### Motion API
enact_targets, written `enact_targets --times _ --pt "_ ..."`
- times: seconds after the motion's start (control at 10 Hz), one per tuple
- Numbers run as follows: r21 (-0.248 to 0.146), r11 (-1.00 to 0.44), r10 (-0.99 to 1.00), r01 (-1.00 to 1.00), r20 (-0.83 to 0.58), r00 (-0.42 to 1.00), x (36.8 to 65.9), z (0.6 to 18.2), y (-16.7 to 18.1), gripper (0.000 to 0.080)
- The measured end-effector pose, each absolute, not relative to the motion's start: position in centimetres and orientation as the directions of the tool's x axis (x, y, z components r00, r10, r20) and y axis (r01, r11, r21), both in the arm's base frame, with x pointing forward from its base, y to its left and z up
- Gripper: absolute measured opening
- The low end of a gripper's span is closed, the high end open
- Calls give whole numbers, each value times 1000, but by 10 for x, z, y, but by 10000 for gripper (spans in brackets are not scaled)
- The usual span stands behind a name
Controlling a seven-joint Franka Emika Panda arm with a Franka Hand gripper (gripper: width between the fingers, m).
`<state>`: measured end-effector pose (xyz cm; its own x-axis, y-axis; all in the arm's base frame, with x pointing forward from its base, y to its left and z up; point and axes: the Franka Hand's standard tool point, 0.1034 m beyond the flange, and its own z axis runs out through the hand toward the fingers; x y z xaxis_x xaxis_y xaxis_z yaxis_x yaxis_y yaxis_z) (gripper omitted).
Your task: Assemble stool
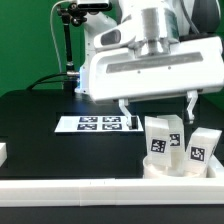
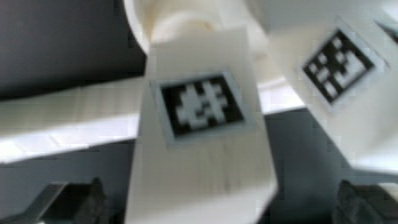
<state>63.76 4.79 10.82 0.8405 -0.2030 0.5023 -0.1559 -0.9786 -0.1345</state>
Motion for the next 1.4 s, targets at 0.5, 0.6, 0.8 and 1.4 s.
enact_targets --times 0.5,0.6,0.8,1.4 --pt "-143 -978 -205 -155 482 852 642 125 45 649" --pt "-146 -977 -205 -154 462 863 642 124 46 649" --pt "-147 -977 -205 -155 439 875 640 120 46 649" --pt "-146 -982 -132 -123 52 990 631 115 41 649"
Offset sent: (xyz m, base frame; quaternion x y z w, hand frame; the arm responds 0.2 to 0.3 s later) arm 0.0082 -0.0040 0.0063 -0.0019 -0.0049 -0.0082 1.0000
